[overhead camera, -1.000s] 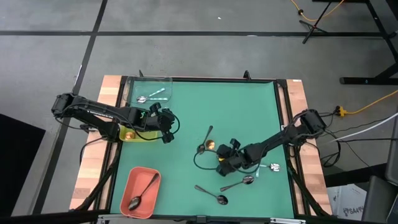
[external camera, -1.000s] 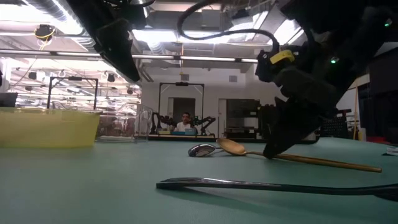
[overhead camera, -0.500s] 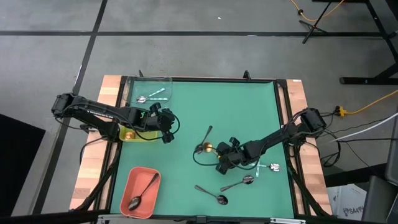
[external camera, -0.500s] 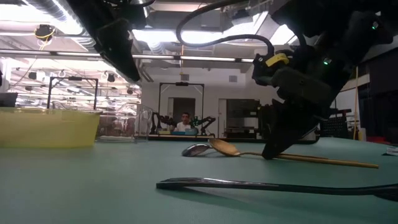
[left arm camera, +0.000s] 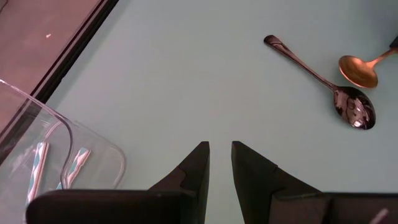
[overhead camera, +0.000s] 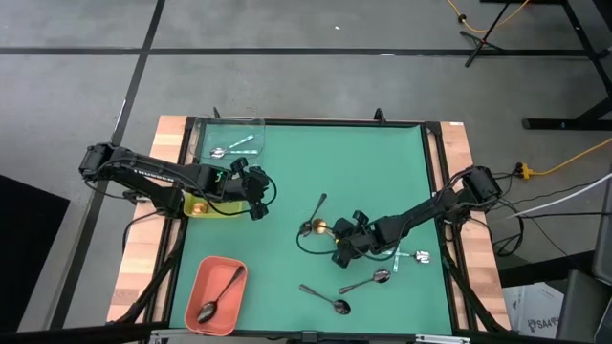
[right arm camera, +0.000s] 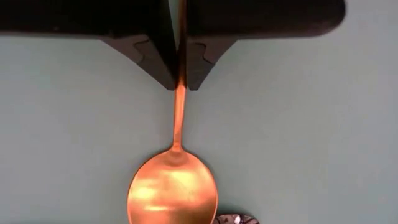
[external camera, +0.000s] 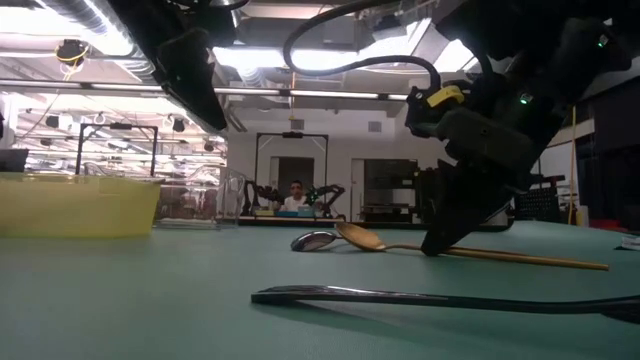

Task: Sort silverware by color (type)
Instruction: Put the gold spoon into the yellow bin

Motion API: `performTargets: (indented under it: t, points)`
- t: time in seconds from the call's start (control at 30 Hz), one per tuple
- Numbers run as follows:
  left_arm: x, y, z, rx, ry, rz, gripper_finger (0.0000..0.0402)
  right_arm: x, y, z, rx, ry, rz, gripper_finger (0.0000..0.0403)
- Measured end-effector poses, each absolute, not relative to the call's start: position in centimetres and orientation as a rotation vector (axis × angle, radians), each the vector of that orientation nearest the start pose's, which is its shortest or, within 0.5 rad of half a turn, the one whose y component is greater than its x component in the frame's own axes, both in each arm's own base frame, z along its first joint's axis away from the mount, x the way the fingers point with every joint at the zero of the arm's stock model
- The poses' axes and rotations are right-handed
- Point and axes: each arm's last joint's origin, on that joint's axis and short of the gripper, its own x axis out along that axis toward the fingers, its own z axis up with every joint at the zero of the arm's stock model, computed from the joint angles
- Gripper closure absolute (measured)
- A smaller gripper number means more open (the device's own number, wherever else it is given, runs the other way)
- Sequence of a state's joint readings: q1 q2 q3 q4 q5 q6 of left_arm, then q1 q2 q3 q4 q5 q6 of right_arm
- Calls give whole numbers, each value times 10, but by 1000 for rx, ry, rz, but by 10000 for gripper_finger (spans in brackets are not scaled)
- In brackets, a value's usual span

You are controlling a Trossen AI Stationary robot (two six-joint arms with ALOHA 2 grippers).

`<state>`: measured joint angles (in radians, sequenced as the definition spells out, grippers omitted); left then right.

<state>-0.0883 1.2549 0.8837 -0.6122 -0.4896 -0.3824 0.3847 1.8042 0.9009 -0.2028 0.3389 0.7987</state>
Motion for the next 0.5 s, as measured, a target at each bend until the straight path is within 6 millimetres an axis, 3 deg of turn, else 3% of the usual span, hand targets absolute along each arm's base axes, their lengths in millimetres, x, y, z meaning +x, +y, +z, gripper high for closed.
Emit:
performTargets:
  t: [0.5]
  points:
    - [240,-8,244,-68,857,540,340,314,116,132,127,1016,-161,401]
